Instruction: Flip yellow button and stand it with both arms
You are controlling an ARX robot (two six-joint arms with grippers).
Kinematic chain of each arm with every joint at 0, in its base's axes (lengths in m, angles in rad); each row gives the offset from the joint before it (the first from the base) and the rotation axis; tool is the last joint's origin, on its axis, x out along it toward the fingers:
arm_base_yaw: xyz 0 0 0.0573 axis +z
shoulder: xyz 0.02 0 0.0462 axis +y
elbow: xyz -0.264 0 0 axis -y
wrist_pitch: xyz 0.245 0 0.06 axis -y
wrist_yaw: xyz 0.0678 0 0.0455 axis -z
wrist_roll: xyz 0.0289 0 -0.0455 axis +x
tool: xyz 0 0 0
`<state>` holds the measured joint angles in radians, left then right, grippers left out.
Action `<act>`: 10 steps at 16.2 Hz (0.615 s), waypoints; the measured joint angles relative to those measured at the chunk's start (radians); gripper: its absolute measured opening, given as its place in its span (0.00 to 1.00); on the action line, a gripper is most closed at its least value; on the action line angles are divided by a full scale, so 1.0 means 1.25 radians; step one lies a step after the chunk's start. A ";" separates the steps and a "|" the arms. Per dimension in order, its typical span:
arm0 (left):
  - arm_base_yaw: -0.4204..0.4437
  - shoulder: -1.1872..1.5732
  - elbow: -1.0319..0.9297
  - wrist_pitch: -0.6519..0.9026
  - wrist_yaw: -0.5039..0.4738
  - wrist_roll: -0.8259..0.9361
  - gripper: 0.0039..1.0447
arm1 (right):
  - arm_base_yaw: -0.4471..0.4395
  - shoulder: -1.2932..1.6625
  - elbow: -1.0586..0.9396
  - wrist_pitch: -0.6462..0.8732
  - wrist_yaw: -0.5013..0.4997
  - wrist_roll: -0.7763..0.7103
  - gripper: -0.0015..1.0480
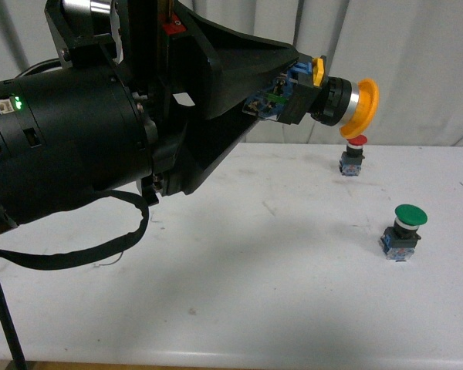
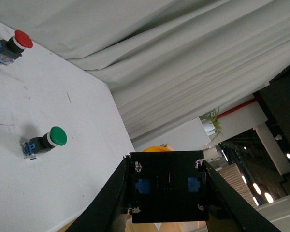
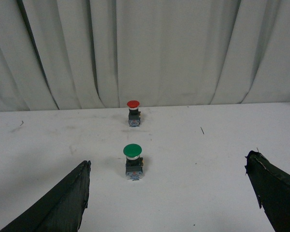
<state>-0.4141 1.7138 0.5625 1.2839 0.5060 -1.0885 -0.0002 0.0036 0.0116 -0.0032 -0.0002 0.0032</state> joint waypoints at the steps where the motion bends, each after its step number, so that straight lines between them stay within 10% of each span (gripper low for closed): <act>1: 0.006 0.000 -0.005 0.000 -0.001 -0.005 0.34 | 0.000 0.000 0.000 0.000 0.000 0.000 0.94; 4: 0.017 -0.001 -0.008 0.000 -0.003 -0.009 0.34 | -0.004 0.002 0.000 0.003 -0.013 0.003 0.94; 7: 0.015 -0.002 -0.008 0.000 -0.003 -0.007 0.34 | -0.118 0.271 0.031 0.278 -0.290 0.132 0.94; 10: 0.013 -0.002 -0.007 0.000 -0.004 -0.006 0.34 | -0.021 0.682 0.195 0.637 -0.229 0.190 0.94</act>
<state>-0.3985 1.7119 0.5533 1.2839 0.5014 -1.0958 -0.0265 0.8562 0.2558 0.7933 -0.2863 0.2401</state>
